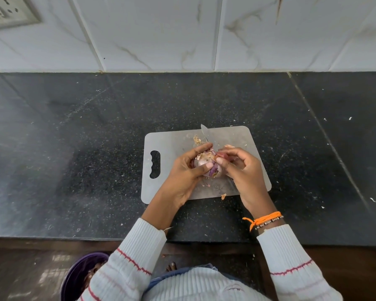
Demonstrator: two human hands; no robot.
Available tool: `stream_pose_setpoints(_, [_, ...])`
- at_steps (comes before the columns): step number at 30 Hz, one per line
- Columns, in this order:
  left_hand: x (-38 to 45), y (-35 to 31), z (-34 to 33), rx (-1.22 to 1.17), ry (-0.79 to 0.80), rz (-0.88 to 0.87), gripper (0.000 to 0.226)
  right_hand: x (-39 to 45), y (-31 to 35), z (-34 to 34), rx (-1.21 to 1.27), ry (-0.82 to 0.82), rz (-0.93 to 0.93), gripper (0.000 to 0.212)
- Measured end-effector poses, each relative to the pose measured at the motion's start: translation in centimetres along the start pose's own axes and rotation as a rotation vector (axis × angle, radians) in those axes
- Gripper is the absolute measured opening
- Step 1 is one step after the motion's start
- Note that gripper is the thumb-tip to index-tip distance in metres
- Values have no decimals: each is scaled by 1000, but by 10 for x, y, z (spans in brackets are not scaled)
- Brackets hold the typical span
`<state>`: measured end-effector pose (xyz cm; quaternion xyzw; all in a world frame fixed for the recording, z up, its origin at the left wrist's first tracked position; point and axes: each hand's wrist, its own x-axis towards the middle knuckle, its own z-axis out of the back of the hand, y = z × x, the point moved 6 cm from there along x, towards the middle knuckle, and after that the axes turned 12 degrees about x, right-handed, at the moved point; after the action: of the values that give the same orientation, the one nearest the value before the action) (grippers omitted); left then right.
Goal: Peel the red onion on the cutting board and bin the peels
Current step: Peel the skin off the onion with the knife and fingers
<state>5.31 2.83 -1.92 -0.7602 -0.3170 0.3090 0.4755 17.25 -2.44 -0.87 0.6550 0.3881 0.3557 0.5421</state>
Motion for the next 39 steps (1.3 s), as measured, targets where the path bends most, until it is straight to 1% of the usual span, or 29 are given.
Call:
stream_pose_setpoints(3, [0, 1, 0, 2, 2, -9, 41, 2, -2, 5, -32, -69, 25, 10])
stream_pose_setpoints(6, [0, 1, 0, -12, 8, -13, 42, 4, -6, 15, -46, -184, 26, 11])
stream_pose_setpoints(7, [0, 1, 0, -8, 8, -20, 43, 5, -6, 19, -91, -201, 36, 13])
stream_pose_setpoints(10, [0, 1, 2, 48, -18, -45, 47, 7, 0, 17, -341, -112, 58, 26])
stream_pose_setpoints(12, [1, 1, 6, 100, -55, -49, 50, 6, 8, 11, -445, -55, 114, 33])
stream_pose_setpoints(14, [2, 0, 10, 136, -82, -59, 51, 4, 15, 4, -468, 4, 177, 31])
stream_pose_setpoints(16, [3, 0, 12, 143, -85, -75, 52, 2, 18, -5, -473, 107, 206, 27])
stream_pose_setpoints(19, [4, 2, 14, 156, -76, -86, 53, 0, 17, -13, -514, 191, 228, 32])
stream_pose_setpoints(22, [4, 4, 18, 218, -77, -96, 53, 1, 18, -14, -577, 195, 258, 30])
stream_pose_setpoints(26, [4, 1, 18, 294, -56, -105, 54, 1, 19, -10, -528, 191, 231, 19])
stream_pose_setpoints(31, [2, -4, 17, 349, -43, -123, 55, 1, 19, -8, -507, 193, 221, 18])
stream_pose_setpoints(34, [2, -5, 17, 311, -63, -103, 52, 0, 24, -9, -497, 169, 267, 14])
stream_pose_setpoints(36, [1, -4, 17, 214, -68, -76, 48, -1, 26, -8, -479, 151, 270, 11])
stream_pose_setpoints(39, [1, -4, 17, 124, -65, -58, 46, 0, 23, -9, -516, 156, 278, 15])
